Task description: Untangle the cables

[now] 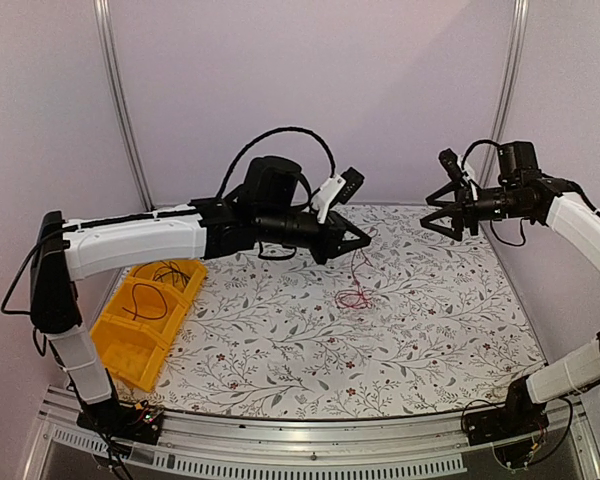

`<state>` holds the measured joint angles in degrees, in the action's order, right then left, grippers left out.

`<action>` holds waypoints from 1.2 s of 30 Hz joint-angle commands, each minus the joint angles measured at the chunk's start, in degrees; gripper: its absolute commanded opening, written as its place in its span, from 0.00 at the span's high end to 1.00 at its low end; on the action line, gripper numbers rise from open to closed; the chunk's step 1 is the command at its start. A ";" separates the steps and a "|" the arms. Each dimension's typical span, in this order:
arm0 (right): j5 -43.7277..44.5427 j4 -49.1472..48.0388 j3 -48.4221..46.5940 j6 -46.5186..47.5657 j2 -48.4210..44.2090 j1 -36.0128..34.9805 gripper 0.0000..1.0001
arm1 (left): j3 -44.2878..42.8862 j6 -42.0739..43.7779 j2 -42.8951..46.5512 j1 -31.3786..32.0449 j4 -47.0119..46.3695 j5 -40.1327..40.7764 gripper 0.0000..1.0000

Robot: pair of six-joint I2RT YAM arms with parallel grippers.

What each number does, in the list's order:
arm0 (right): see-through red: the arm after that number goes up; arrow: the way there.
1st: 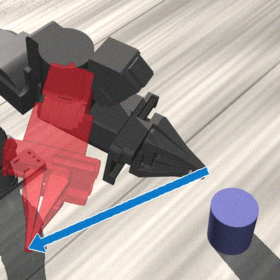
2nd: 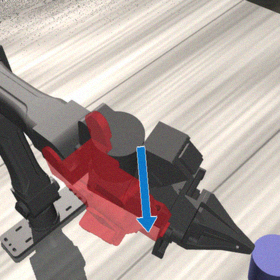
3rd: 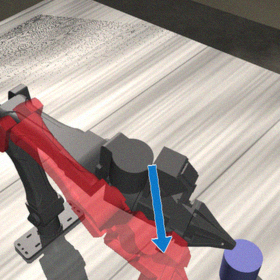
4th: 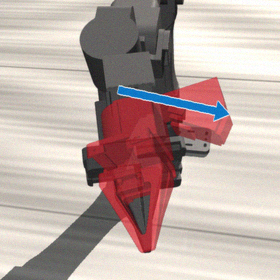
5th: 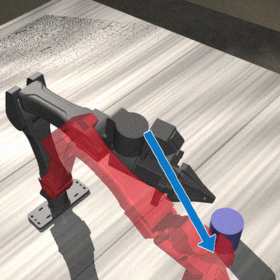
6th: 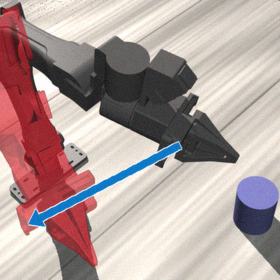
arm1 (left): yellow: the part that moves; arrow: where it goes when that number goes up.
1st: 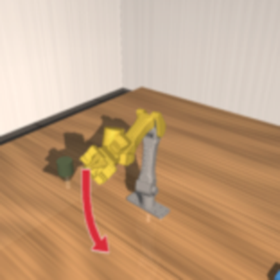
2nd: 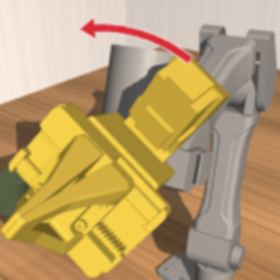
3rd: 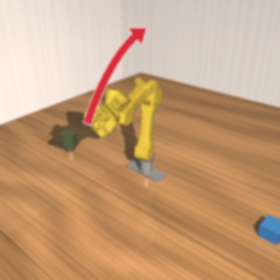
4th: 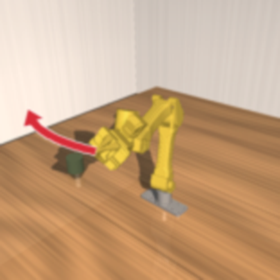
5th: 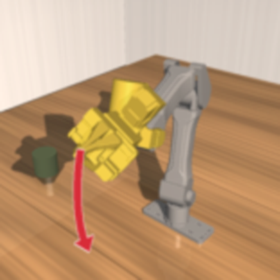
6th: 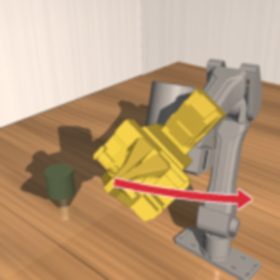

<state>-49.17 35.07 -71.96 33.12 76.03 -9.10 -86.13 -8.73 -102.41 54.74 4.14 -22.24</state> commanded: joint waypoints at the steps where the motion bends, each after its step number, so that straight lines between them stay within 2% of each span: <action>1: -6.05 -1.80 -1.12 -3.10 5.09 -3.04 0.15 | -3.90 1.18 -1.78 0.72 -2.54 -5.36 1.00; 7: -8.72 -6.06 -1.46 -4.56 7.73 -7.26 0.16 | -10.01 1.24 -4.92 1.85 -1.27 -9.67 1.00; 10: -9.75 -7.67 -1.87 -5.03 8.41 -8.44 0.19 | -13.33 1.12 -6.96 2.19 0.74 -11.61 1.00; 11: -10.27 -8.20 -1.88 -5.15 8.49 -8.69 0.24 | -14.23 1.11 -7.67 2.26 1.53 -12.20 1.00; 13: -10.92 -9.12 -1.99 -5.38 8.52 -8.77 0.40 | -14.97 1.11 -8.51 2.36 2.15 -12.93 1.00; 15: -11.10 -9.21 -2.36 -5.60 8.46 -8.72 0.73 | -14.43 1.00 -8.55 2.41 1.85 -12.11 1.00; 16: -11.20 -9.17 -2.49 -5.78 8.24 -8.72 0.85 | -13.92 0.94 -8.47 2.45 1.60 -11.28 1.00; 17: -11.15 -9.27 -2.39 -5.90 7.64 -8.66 0.96 | -13.30 0.91 -8.37 2.35 1.21 -10.14 1.00; 18: -10.35 -9.65 -2.08 -6.09 6.81 -8.72 1.00 | -12.75 0.72 -8.40 2.35 0.94 -8.75 1.00; 24: -2.11 -12.50 -0.18 -9.73 1.24 -8.76 1.00 | -7.77 -2.25 -8.34 2.03 -4.37 4.89 1.00; 26: -1.18 -11.86 -0.56 -10.14 0.21 -8.69 1.00 | -5.86 -3.15 -8.71 1.77 -8.84 5.27 1.00; 29: -0.22 -9.99 -0.55 -8.91 -0.66 -8.73 1.00 | -6.53 -4.09 -9.90 1.72 -10.73 3.15 1.00; 30: 0.22 -9.01 -0.28 -7.27 -0.82 -8.74 0.93 | -6.80 -4.31 -10.19 1.77 -11.26 1.92 1.00; 32: 1.00 -7.35 0.58 -4.66 -1.10 -8.71 0.67 | -7.03 -4.63 -10.35 1.73 -12.21 -0.12 1.00; 35: -0.61 -4.62 3.21 1.36 -2.40 -8.73 0.42 | -6.93 -4.23 -10.09 1.68 -12.62 -3.02 1.00; 36: -1.01 -4.53 4.44 3.12 -3.15 -8.75 0.37 | -7.01 -3.89 -10.11 1.56 -12.58 -4.91 1.00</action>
<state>-49.89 26.46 -71.22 28.34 75.24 -17.61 -92.77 -12.49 -112.66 56.62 -4.34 -21.82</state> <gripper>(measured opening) 0.537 0.015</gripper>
